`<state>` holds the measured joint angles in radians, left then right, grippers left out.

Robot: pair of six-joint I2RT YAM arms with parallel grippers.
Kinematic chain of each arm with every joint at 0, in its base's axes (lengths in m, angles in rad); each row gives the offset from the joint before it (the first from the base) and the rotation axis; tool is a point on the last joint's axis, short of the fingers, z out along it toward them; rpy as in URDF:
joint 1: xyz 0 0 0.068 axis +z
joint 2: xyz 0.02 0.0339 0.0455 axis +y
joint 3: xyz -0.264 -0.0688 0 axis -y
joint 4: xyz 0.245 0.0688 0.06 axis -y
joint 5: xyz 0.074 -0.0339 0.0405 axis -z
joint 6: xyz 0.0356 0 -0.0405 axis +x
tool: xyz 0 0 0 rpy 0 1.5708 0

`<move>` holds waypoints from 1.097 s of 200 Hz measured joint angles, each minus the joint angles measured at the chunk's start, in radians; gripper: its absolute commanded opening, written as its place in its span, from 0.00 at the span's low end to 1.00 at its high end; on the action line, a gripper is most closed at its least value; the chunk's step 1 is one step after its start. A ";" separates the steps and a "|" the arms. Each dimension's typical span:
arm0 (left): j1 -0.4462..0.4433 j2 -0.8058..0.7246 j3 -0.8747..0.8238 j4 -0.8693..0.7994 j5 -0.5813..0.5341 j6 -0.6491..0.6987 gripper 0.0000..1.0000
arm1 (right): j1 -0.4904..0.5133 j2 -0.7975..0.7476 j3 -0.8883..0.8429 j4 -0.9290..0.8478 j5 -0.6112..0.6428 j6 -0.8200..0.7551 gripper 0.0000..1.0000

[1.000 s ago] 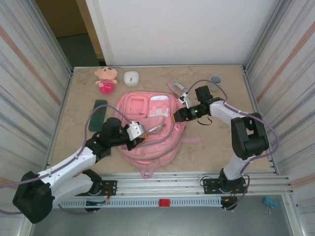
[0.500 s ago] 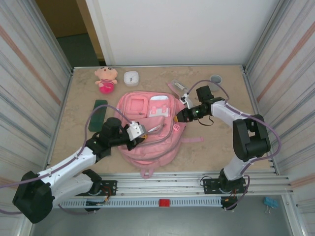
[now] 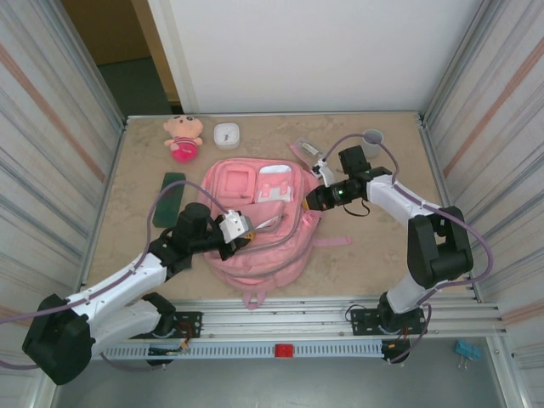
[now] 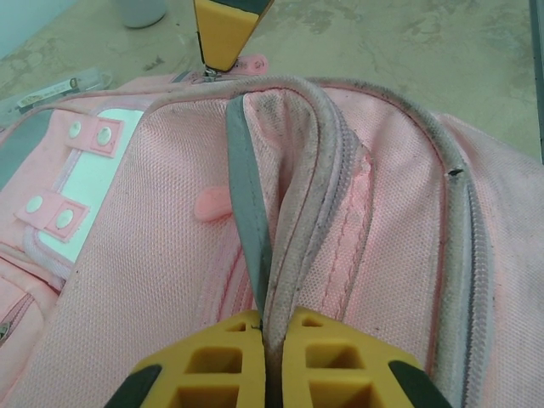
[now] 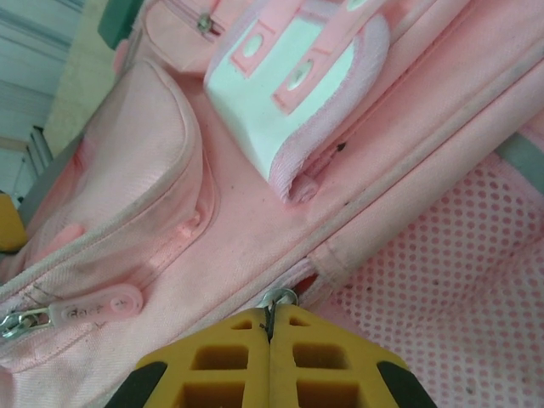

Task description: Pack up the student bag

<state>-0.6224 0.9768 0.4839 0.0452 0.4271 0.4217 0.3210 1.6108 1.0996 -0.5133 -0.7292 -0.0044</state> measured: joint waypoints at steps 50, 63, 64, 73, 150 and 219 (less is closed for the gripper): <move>0.000 0.000 0.010 -0.019 -0.001 0.003 0.02 | 0.047 0.000 0.056 -0.119 0.082 0.019 0.00; 0.000 0.003 0.010 -0.018 -0.003 -0.001 0.00 | 0.061 0.000 0.056 -0.143 0.087 0.029 0.00; 0.000 0.003 0.010 -0.018 -0.004 -0.002 0.00 | 0.062 0.000 0.056 -0.144 0.086 0.031 0.00; 0.000 0.008 0.010 -0.016 -0.008 -0.010 0.00 | 0.072 -0.001 0.056 -0.151 0.086 0.042 0.00; 0.000 0.037 0.010 0.061 -0.098 -0.092 0.00 | 0.145 -0.166 -0.084 -0.089 0.046 0.190 0.00; 0.000 0.040 0.010 0.072 -0.103 -0.113 0.00 | 0.184 -0.194 -0.215 0.101 0.017 0.351 0.13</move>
<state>-0.6224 1.0164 0.4934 0.1177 0.3237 0.3088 0.5049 1.4166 0.8848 -0.4118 -0.7124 0.3462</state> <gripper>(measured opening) 0.087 0.136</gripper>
